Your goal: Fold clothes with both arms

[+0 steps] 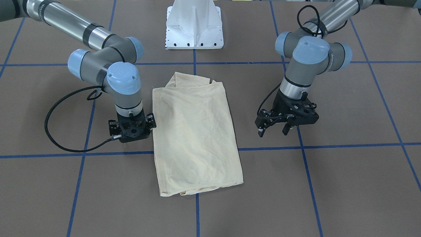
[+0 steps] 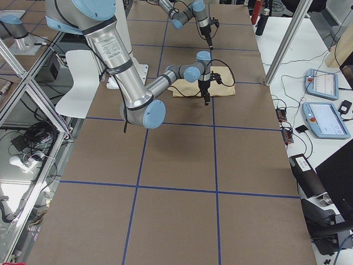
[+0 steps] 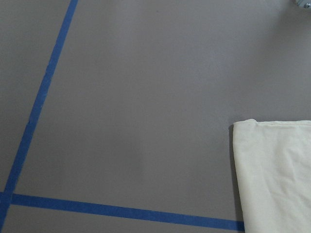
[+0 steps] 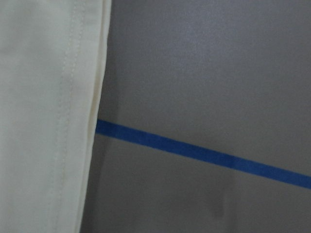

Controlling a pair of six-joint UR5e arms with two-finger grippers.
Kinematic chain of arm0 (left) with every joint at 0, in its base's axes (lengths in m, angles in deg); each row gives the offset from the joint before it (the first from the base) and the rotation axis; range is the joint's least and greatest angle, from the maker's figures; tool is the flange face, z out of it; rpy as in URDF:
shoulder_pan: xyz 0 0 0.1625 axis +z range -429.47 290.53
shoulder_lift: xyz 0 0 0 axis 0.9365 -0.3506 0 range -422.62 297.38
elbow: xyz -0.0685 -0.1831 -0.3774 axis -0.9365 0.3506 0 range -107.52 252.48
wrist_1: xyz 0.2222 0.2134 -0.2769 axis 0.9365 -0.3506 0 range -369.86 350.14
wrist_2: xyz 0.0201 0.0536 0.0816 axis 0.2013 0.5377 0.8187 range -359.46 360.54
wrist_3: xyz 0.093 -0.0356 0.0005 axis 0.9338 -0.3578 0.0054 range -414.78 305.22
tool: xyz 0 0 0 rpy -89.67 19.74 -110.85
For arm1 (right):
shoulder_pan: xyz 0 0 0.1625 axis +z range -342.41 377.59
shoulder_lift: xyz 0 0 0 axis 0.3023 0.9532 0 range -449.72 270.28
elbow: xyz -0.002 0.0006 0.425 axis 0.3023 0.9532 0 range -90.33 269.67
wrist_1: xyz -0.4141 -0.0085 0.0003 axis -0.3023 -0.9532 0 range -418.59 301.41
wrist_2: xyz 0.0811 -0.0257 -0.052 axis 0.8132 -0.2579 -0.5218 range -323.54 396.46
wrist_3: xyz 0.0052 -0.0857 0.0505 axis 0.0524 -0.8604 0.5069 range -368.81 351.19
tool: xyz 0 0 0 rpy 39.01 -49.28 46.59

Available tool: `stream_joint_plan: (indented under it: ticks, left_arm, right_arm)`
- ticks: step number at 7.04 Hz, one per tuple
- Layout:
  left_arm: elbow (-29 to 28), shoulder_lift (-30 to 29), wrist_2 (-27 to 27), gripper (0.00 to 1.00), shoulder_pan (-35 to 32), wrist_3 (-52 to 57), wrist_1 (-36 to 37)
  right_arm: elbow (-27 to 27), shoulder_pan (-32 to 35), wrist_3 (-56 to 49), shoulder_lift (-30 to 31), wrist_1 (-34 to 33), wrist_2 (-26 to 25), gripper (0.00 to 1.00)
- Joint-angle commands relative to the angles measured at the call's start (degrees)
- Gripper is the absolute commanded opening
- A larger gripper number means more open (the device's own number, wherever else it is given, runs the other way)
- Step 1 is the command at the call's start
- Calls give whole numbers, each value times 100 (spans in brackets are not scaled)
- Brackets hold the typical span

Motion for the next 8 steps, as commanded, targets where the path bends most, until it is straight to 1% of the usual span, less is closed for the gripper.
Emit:
stream_joint_plan:
  ticks: [1, 2, 3, 4, 5, 6, 7, 8]
  left_arm:
    - [4, 0, 0, 100, 0, 18, -2]
    - [4, -17, 0, 100, 0, 10, -2]
    - [56, -26, -9, 100, 9, -8, -2]
    - [178, -18, -270, 100, 9, -286, -19]
    - [379, -17, -655, 100, 17, -733, -124]
    - [669, 0, -946, 100, 165, -1320, -116]
    - [863, -9, -940, 100, 437, -1944, -116]
    - [969, -9, -853, 100, 831, -2594, -116]
  right_arm:
    - [46, 142, 28, -406, 11, 5, 100]
    - [107, 212, 63, -521, 168, -13, 100]
    - [55, 221, 90, -496, 335, 109, 100]
    - [-23, 230, 116, -400, 345, 458, 100]
    - [-311, 230, 473, -138, 354, 793, 100]
    - [-671, 230, 790, 125, 363, 1039, 100]
    - [-1005, 187, 1185, 319, 363, 1112, 100]
    - [-1191, 169, 1432, 435, 363, 1252, 100]
